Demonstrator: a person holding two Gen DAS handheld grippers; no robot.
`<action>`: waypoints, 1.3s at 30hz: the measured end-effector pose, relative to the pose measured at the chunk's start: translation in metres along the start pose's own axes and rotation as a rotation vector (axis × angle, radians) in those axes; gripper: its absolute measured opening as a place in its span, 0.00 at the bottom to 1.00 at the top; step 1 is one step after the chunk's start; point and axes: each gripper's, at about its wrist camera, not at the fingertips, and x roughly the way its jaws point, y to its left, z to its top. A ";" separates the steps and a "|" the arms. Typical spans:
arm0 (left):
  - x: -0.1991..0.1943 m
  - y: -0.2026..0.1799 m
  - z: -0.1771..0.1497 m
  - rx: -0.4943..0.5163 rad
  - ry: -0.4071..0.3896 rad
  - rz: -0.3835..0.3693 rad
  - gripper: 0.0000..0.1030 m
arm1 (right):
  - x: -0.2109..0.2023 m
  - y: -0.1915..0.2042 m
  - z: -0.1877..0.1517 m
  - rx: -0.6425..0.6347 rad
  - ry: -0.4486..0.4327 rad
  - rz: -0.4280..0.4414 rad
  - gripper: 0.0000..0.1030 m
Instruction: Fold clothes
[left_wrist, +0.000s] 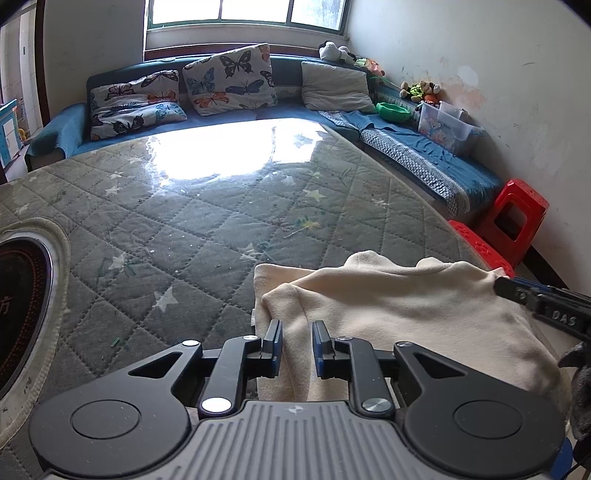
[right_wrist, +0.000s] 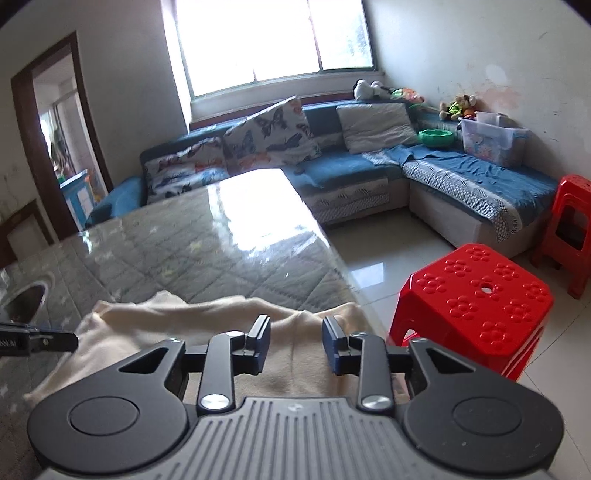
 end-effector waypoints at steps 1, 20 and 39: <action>0.002 0.000 0.000 -0.001 0.003 0.002 0.19 | 0.007 0.003 0.000 -0.011 0.011 -0.013 0.33; 0.007 0.013 0.010 -0.036 -0.017 0.038 0.20 | 0.041 0.033 0.024 -0.126 0.017 0.023 0.37; 0.022 0.001 0.013 0.002 -0.002 0.048 0.28 | 0.060 0.078 0.025 -0.224 0.044 0.088 0.45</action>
